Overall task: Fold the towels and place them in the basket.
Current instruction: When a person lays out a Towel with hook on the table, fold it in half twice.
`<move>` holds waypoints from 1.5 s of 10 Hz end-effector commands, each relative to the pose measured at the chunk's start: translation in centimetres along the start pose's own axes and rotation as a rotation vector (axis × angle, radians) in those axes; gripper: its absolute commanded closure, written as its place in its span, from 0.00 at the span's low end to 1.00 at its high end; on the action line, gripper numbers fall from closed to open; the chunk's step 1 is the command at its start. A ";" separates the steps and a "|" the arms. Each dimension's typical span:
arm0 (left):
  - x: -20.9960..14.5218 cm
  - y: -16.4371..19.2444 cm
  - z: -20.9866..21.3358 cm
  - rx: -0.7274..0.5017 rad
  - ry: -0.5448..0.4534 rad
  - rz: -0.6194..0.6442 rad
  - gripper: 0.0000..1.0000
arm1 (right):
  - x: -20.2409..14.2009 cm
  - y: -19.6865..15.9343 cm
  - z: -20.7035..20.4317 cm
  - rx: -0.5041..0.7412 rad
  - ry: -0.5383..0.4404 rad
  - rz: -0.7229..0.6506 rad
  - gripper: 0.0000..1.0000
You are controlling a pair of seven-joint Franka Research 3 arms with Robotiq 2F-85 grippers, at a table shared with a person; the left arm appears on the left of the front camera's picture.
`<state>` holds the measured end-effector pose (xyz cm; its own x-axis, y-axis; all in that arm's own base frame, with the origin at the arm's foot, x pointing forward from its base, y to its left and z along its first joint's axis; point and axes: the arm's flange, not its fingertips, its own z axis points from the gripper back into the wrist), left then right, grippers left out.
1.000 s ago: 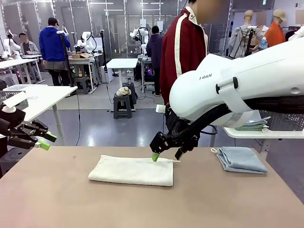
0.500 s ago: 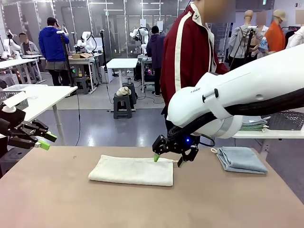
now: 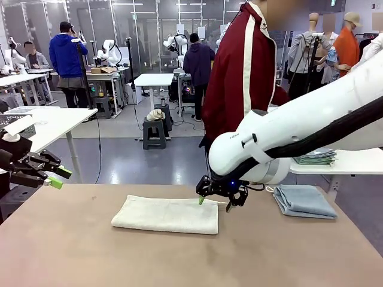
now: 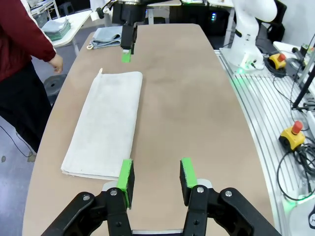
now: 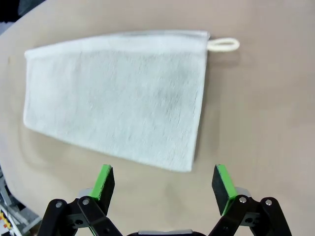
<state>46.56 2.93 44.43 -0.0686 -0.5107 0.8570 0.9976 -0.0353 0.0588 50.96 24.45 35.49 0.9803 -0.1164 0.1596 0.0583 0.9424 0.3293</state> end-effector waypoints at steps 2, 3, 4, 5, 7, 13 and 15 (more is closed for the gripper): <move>0.1 -0.3 0.1 -0.005 0.005 -0.006 0.51 | 1.5 0.8 -2.0 -0.027 -0.071 -0.044 0.00; 0.1 -0.3 0.1 -0.005 0.005 -0.006 0.51 | 1.7 0.8 -2.1 -0.025 -0.076 -0.049 0.00; 0.1 -0.3 0.1 -0.005 0.005 -0.006 0.51 | 1.0 -0.2 -1.6 -0.011 -0.034 -0.011 0.00; 0.0 0.0 0.0 0.000 0.000 0.000 0.50 | 1.0 -0.2 -1.6 -0.011 -0.034 -0.011 0.00; -0.3 0.3 0.3 -0.012 -0.016 -0.024 0.30 | 1.0 -0.2 -1.6 -0.011 -0.034 -0.011 0.00; -0.9 0.6 1.6 0.000 -0.015 -0.022 0.00 | 2.3 -0.2 -3.4 -0.023 -0.044 -0.039 0.00; -0.6 0.4 0.8 0.006 -0.004 -0.006 0.00 | 3.2 -0.5 -4.7 -0.049 -0.040 -0.077 0.00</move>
<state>47.08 4.11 44.29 -0.0713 -0.5078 0.8585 0.9974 -0.0294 0.0655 53.75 24.15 31.87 0.9733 -0.1576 0.1671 0.0991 0.9443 0.3139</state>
